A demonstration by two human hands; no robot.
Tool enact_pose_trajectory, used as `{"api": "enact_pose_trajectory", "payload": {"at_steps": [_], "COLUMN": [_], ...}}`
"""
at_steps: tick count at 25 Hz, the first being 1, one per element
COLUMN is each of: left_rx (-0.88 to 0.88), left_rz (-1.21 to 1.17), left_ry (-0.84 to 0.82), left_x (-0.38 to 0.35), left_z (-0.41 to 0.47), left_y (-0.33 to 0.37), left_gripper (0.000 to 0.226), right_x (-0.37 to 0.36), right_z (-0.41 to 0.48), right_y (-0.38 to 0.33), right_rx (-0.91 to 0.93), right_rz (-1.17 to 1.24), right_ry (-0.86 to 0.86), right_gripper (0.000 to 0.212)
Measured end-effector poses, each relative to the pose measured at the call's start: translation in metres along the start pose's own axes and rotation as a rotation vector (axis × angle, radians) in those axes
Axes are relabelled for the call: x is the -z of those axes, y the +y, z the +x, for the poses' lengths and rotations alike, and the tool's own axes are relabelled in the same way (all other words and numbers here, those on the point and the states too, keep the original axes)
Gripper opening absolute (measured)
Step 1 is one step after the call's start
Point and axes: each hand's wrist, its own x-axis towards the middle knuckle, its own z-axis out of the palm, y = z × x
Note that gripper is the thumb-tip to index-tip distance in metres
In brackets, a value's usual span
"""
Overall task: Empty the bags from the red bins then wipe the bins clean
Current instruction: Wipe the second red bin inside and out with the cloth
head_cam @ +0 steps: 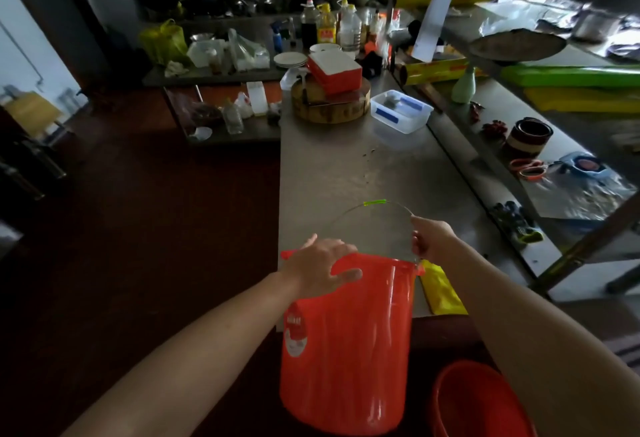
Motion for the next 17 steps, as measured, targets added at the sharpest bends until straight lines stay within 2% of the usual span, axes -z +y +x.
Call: {"api": "enact_pose_trajectory", "payload": {"at_steps": [3,4,6,8,9,11,12,15,17], "left_rx": [-0.075,-0.086,0.001,0.171,0.236,0.306,0.325,0.308,0.28], "left_rz": [-0.067,-0.025,0.09,0.182,0.186,0.079,0.003,-0.083,-0.114], "left_ry": [0.156,0.246,0.339,0.284,0.225,0.125,0.099,0.021,-0.004], "left_x": [0.001,0.002,0.006,0.003,-0.004,-0.017,-0.026,-0.055,-0.073], "left_z": [-0.012,-0.014,-0.019,-0.025,-0.029,-0.041,-0.049,-0.069,-0.077], "left_y": [-0.007,-0.009,-0.013,-0.016,-0.018,-0.016,-0.012,0.007,0.032], "left_gripper": [0.042,0.042,0.063,0.075,0.069,0.038,0.027,0.014,0.016], "right_x": [-0.007,-0.01,-0.015,-0.015,-0.012,0.0,0.008,0.036,0.049], "right_z": [-0.035,-0.049,-0.081,-0.109,-0.12,-0.138,-0.144,-0.149,-0.144], "right_y": [0.001,0.004,0.011,0.028,0.039,0.066,0.079,0.106,0.118], "right_rx": [-0.065,-0.068,-0.083,-0.112,-0.115,-0.098,-0.089,-0.024,0.038], "right_rz": [-0.182,-0.244,-0.338,-0.459,-0.525,-0.605,-0.627,-0.793,-0.947], "right_ry": [-0.238,-0.314,-0.469,-0.587,-0.622,-0.641,-0.637,-0.584,-0.558], "right_gripper": [0.02,0.02,0.024,0.029,0.03,0.028,0.028,0.024,0.019]}}
